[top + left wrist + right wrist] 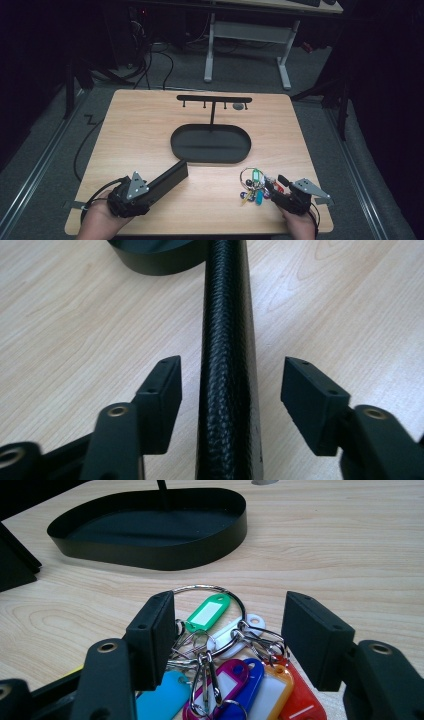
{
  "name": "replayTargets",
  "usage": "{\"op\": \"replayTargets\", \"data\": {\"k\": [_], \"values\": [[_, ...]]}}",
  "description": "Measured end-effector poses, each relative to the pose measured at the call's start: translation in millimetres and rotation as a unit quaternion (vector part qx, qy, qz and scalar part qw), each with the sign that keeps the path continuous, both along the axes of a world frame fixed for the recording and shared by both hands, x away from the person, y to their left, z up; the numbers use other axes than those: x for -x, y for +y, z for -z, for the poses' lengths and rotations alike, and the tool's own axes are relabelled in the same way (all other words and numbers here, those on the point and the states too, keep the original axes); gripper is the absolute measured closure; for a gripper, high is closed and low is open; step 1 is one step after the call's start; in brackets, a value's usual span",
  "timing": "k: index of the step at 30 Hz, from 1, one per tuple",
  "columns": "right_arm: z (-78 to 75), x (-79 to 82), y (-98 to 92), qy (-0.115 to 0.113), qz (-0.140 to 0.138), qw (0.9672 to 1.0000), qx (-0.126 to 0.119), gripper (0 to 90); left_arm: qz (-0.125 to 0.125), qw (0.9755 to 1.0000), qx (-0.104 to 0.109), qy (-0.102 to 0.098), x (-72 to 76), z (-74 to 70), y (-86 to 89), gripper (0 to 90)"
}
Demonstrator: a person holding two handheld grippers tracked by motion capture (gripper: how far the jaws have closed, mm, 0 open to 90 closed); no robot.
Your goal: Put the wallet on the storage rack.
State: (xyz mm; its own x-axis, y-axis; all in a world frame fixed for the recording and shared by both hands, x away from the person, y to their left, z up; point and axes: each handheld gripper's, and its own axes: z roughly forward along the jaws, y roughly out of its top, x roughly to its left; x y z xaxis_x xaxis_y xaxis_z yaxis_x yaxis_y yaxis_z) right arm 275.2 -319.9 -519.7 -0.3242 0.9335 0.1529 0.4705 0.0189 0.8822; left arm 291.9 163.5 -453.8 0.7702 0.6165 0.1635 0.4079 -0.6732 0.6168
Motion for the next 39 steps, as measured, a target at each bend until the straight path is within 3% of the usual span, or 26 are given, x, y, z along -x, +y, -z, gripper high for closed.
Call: {"op": "replayTargets", "data": {"k": [5,9,16,19,28,31,35,39], "values": [[0.4,-0.6,0.2,0.001,0.001,1.0000,0.001,38.9,0.000,0.9991,-0.006,0.042,-8.2,-9.3,-3.4,47.3],[0.8,-0.8,0.3,0.003,0.001,1.0000,0.002,38.9,0.008,0.9974,-0.024,0.068,-13.4,-16.5,-9.6,51.9],[1.5,-0.9,-0.1,0.005,0.003,1.0000,0.003,38.9,0.009,0.9950,-0.054,0.083,-18.1,-21.4,-20.4,62.4],[1.6,-0.8,-0.5,0.005,0.004,1.0000,0.002,38.9,0.010,0.9943,-0.058,0.089,-19.7,-20.2,-22.1,69.2],[1.6,-0.7,-0.5,0.007,0.003,1.0000,0.002,39.0,0.017,0.9932,-0.067,0.094,-21.0,-21.2,-23.4,76.0],[1.5,-0.4,-0.6,0.006,0.005,1.0000,0.001,39.0,0.015,0.9942,-0.072,0.079,-19.2,-20.8,-24.0,76.9],[1.6,-0.2,-1.3,0.005,0.006,1.0000,0.001,39.0,0.023,0.9952,-0.060,0.073,-17.9,-24.3,-23.8,77.4],[1.5,-0.2,-1.2,0.006,0.006,1.0000,0.002,39.0,0.039,0.9962,-0.055,0.055,-16.2,-33.2,-26.4,77.8]]}}
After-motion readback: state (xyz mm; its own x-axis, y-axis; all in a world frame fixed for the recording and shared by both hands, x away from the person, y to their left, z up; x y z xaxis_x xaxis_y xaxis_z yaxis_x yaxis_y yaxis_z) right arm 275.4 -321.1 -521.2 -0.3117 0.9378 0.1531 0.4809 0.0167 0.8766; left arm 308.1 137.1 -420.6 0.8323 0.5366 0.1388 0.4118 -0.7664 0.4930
